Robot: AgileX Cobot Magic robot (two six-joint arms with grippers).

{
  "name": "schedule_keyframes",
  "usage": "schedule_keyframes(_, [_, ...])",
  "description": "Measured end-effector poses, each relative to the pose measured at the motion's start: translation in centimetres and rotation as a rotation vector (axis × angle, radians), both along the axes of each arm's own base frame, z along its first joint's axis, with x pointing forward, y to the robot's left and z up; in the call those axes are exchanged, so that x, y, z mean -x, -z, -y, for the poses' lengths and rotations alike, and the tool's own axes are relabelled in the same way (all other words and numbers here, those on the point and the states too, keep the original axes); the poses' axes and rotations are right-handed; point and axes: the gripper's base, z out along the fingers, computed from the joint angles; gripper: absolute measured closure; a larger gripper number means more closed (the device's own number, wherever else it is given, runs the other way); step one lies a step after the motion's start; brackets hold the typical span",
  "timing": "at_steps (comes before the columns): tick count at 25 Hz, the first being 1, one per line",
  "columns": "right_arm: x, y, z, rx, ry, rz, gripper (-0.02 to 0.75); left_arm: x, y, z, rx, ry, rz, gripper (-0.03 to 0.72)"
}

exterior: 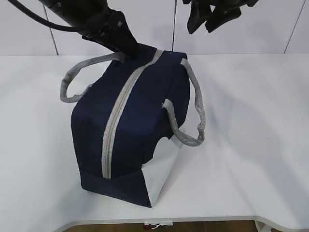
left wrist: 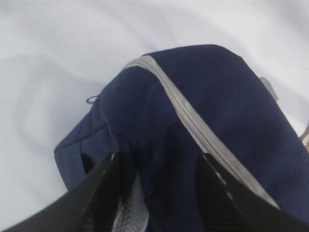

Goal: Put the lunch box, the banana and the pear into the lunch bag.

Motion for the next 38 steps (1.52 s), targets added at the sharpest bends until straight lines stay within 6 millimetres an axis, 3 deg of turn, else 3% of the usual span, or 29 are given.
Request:
schedule_keyframes(7, [3.2,-2.5,0.8,-0.014,-0.004,0.013,0.337,0.3,-1.8,-1.7,-0.073,0.003,-0.072,0.311])
schedule_keyframes(13, [7.8,-4.8,2.0,-0.023,-0.006,0.021,0.337,0.3,-5.6,-2.7,-0.081,-0.071,0.011,0.327])
schedule_keyframes(20, [14.0,-7.5,3.4,-0.063,-0.014,0.062,0.337,1.8,-8.3,-4.1,-0.064,-0.265,-0.02,0.328])
schedule_keyframes(26, [19.9,-8.5,5.1,-0.068,-0.013,0.101,0.338,7.1,-11.7,-6.9,-0.09,-0.336,0.058,0.328])
schedule_keyframes(38, [30.2,-6.5,7.9,-0.077,-0.016,0.148,0.338,20.3,-11.3,-13.2,-0.19,-0.39,0.168,0.329])
